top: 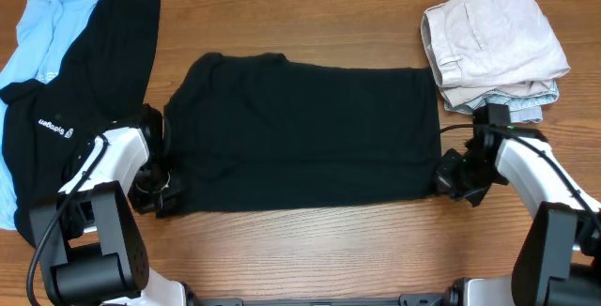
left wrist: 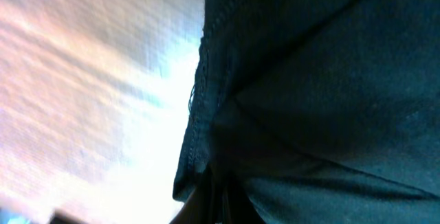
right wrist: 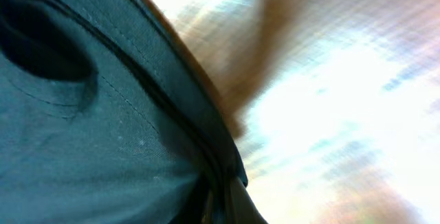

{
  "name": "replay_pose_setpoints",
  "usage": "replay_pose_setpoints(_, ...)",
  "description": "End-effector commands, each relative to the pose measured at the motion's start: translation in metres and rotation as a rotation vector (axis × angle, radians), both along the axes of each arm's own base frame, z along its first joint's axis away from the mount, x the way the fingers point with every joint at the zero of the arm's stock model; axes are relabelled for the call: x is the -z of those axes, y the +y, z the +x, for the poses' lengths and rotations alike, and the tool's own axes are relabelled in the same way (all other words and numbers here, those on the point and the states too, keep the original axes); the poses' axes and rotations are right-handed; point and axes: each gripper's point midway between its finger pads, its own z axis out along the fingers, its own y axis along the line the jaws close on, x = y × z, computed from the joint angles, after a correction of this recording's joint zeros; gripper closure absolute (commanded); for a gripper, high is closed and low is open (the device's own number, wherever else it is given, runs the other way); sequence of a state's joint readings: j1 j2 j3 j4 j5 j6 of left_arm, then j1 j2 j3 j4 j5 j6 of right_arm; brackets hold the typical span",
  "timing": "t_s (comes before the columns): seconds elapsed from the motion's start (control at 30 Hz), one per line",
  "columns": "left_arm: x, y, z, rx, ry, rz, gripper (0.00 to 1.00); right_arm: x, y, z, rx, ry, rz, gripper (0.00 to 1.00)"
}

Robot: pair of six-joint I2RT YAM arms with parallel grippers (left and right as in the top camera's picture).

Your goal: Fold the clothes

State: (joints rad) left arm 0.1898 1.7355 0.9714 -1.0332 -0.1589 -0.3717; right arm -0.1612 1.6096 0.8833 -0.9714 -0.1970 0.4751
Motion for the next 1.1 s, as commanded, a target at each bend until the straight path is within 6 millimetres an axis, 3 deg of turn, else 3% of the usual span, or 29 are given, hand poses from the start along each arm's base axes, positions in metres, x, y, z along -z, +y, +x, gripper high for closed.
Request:
replay_pose_setpoints(0.0,-0.006,-0.003,-0.005,-0.028,0.025,-0.012,0.96,-0.012,-0.010,0.000,0.035,-0.005,-0.017,0.96)
replay_pose_setpoints(0.07,-0.008,-0.004,-0.010,-0.028,0.047,-0.013,0.96,-0.012,-0.009,-0.006,0.036,0.021,-0.013,0.93)
replay_pose_setpoints(0.17,-0.008,-0.009,-0.012,-0.035,0.054,-0.045,0.95,-0.013,-0.007,-0.011,0.037,0.044,-0.004,0.70)
replay_pose_setpoints(0.2,-0.008,-0.015,-0.011,-0.030,0.051,-0.081,0.77,-0.014,-0.007,-0.013,0.036,0.052,-0.002,0.52)
replay_pose_setpoints(0.23,-0.007,-0.020,-0.010,-0.011,0.046,-0.115,0.55,-0.014,-0.006,-0.014,0.036,0.054,0.001,0.46)
replay_pose_setpoints(0.3,-0.007,-0.029,-0.006,0.036,0.026,-0.184,0.20,-0.019,-0.007,-0.010,0.036,0.048,0.000,0.38)
replay_pose_setpoints(0.47,-0.021,-0.024,0.004,0.053,0.016,-0.170,0.00,-0.051,-0.012,0.016,0.008,-0.033,-0.013,0.37)
replay_pose_setpoints(0.53,-0.033,-0.022,0.015,0.071,-0.002,-0.166,0.00,-0.071,-0.014,0.028,-0.012,-0.080,-0.022,0.36)
replay_pose_setpoints(0.63,-0.060,-0.019,0.039,0.113,-0.063,-0.167,0.00,-0.104,-0.015,0.047,-0.062,-0.152,-0.034,0.33)
replay_pose_setpoints(0.77,-0.105,-0.022,0.088,0.166,-0.234,-0.195,0.00,-0.146,-0.008,0.070,-0.145,-0.262,-0.048,0.29)
replay_pose_setpoints(0.9,-0.153,-0.058,0.164,0.388,-0.580,-0.352,0.00,-0.168,0.006,0.090,-0.218,-0.360,-0.061,0.28)
replay_pose_setpoints(0.93,-0.174,-0.079,0.200,0.530,-0.760,-0.391,0.00,-0.170,0.015,0.097,-0.246,-0.392,-0.062,0.27)
replay_pose_setpoints(1.07,-0.181,-0.101,0.255,0.642,-0.933,-0.319,0.00,-0.173,0.033,0.108,-0.298,-0.442,-0.061,0.25)
